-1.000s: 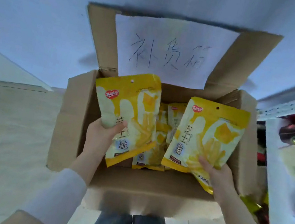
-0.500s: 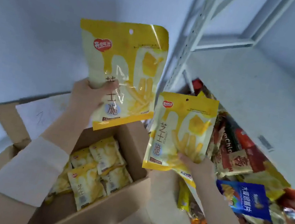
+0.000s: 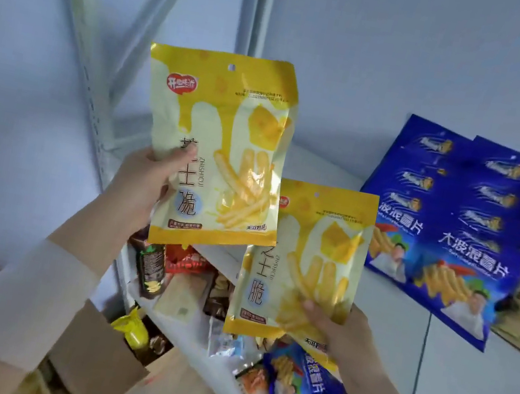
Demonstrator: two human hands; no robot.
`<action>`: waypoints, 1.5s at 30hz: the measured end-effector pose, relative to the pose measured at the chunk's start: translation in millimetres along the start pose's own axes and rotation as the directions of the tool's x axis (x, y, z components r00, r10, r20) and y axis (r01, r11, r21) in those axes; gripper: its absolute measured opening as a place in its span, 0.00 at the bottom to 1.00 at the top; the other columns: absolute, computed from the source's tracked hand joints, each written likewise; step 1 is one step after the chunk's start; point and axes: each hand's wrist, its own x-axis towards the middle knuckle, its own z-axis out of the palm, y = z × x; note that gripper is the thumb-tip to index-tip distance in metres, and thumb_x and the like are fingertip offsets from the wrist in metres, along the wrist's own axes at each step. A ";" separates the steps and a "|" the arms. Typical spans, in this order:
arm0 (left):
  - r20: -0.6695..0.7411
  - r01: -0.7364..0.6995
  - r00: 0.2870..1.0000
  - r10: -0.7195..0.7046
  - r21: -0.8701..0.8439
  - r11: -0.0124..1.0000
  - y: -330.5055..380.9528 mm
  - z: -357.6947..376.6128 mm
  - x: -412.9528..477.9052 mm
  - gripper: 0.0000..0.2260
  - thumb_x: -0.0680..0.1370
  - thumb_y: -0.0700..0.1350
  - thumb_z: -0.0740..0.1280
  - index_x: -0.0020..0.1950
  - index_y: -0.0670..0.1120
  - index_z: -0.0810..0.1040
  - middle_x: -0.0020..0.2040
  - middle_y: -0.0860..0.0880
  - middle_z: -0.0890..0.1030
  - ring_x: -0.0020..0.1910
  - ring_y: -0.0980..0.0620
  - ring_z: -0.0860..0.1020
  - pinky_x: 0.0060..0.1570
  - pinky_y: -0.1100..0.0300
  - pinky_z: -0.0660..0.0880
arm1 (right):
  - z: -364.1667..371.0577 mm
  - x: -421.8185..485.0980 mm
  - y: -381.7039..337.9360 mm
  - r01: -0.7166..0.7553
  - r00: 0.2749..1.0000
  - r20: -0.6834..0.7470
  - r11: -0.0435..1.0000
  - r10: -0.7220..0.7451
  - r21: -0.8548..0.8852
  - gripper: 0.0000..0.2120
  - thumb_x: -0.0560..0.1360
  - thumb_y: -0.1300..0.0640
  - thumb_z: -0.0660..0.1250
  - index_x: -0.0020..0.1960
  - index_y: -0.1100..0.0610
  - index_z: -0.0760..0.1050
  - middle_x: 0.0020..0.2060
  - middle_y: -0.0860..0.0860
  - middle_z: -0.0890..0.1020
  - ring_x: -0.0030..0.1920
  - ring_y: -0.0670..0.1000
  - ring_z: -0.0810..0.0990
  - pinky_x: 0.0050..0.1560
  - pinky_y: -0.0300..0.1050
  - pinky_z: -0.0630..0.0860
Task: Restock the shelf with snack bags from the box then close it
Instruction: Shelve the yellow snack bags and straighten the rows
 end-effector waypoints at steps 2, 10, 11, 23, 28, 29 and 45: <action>0.028 0.010 1.000 -0.010 -0.006 1.000 -1.9 21.0 20.5 0.04 0.76 0.44 0.67 0.49 0.48 0.79 0.40 0.53 0.85 0.40 0.56 0.84 0.39 0.62 0.79 | -12.7 18.5 -2.2 -0.003 1.000 -0.024 0.999 0.004 0.039 0.14 0.69 0.53 0.73 0.52 0.51 0.76 0.44 0.45 0.84 0.45 0.44 0.82 0.39 0.37 0.75; 0.157 0.045 0.986 -0.048 0.018 0.999 -19.4 76.6 130.6 0.05 0.76 0.43 0.67 0.51 0.46 0.79 0.41 0.53 0.85 0.42 0.57 0.84 0.37 0.65 0.79 | -25.6 115.3 -30.4 0.082 0.965 -0.257 0.990 -0.051 0.112 0.16 0.68 0.54 0.74 0.53 0.49 0.73 0.44 0.44 0.80 0.46 0.44 0.78 0.41 0.38 0.73; 0.175 0.050 0.983 -0.053 0.025 0.998 -24.4 83.6 147.5 0.05 0.76 0.43 0.67 0.51 0.47 0.79 0.41 0.53 0.85 0.42 0.57 0.84 0.37 0.65 0.79 | -25.2 131.7 -37.6 0.100 0.953 -0.295 0.992 -0.071 0.082 0.17 0.68 0.53 0.74 0.54 0.49 0.72 0.45 0.43 0.79 0.45 0.42 0.76 0.40 0.36 0.71; 0.361 0.084 0.926 -0.113 0.095 0.992 -87.9 178.8 402.0 0.03 0.76 0.42 0.67 0.48 0.45 0.78 0.36 0.53 0.85 0.36 0.57 0.84 0.33 0.65 0.78 | -16.7 368.7 -92.1 0.153 0.842 -0.523 0.988 -0.131 -0.002 0.10 0.70 0.54 0.73 0.48 0.50 0.74 0.39 0.41 0.79 0.39 0.38 0.76 0.31 0.27 0.70; 0.383 0.086 0.917 -0.113 0.087 0.993 -123.8 227.9 466.3 0.01 0.75 0.43 0.69 0.45 0.46 0.78 0.33 0.54 0.84 0.34 0.58 0.83 0.33 0.65 0.78 | -28.6 427.7 -84.7 0.127 0.781 -0.620 0.991 -0.075 0.040 0.09 0.69 0.52 0.74 0.46 0.50 0.75 0.40 0.45 0.81 0.43 0.47 0.79 0.38 0.37 0.73; 0.384 0.080 0.917 -0.109 0.091 0.993 -131.2 234.1 474.0 0.01 0.75 0.43 0.69 0.45 0.47 0.78 0.34 0.54 0.84 0.35 0.57 0.83 0.35 0.63 0.79 | -30.6 436.4 -81.7 0.107 0.773 -0.633 0.993 -0.047 0.057 0.11 0.69 0.52 0.74 0.48 0.52 0.75 0.42 0.47 0.81 0.44 0.49 0.79 0.41 0.40 0.72; 0.084 -0.270 0.963 0.257 0.368 0.890 -185.5 256.3 476.7 0.25 0.72 0.51 0.72 0.63 0.41 0.70 0.58 0.46 0.74 0.57 0.51 0.75 0.58 0.57 0.73 | 3.5 473.0 -69.2 -0.048 0.437 -0.893 0.988 -0.111 -0.146 0.43 0.68 0.59 0.75 0.73 0.58 0.52 0.70 0.57 0.60 0.69 0.57 0.60 0.69 0.51 0.61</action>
